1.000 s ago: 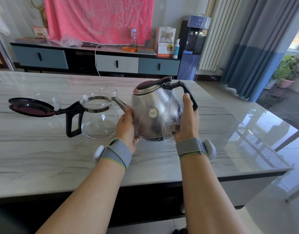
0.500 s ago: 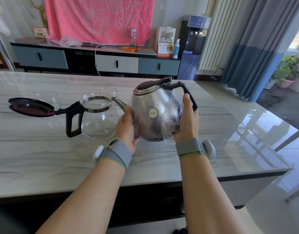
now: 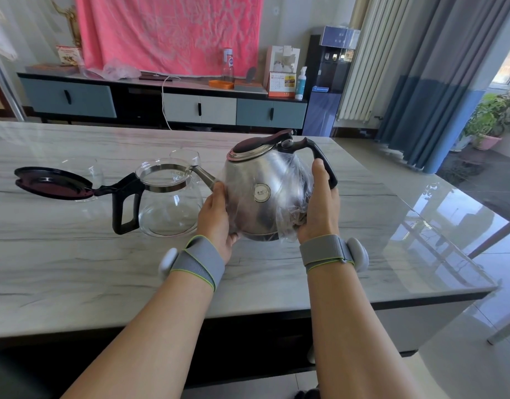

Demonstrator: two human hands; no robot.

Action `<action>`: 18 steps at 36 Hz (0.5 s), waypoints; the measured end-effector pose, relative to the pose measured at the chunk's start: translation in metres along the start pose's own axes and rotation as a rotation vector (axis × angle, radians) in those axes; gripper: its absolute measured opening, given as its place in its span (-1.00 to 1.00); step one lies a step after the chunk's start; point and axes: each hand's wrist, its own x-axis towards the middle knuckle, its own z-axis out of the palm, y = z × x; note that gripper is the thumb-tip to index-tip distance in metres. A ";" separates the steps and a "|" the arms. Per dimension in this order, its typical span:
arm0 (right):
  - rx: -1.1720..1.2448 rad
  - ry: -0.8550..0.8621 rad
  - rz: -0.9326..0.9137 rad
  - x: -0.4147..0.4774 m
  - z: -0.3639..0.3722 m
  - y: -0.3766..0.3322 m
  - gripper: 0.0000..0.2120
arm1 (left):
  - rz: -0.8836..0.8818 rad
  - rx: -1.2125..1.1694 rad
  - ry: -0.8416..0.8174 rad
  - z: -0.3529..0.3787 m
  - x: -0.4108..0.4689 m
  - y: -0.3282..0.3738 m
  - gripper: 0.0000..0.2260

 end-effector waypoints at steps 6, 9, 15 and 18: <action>0.028 0.001 -0.006 0.003 0.000 0.002 -0.63 | 0.014 0.004 -0.001 0.000 0.000 -0.001 -0.73; 0.034 0.000 -0.002 0.002 0.000 0.002 -0.62 | 0.013 0.000 -0.001 0.000 0.001 -0.002 -0.73; 0.039 0.019 -0.002 0.002 -0.001 0.002 -0.48 | 0.010 0.002 0.001 -0.001 0.002 -0.001 -0.75; 0.049 0.018 -0.003 0.004 -0.002 0.003 -0.36 | 0.006 0.007 0.005 0.000 0.002 -0.001 -0.74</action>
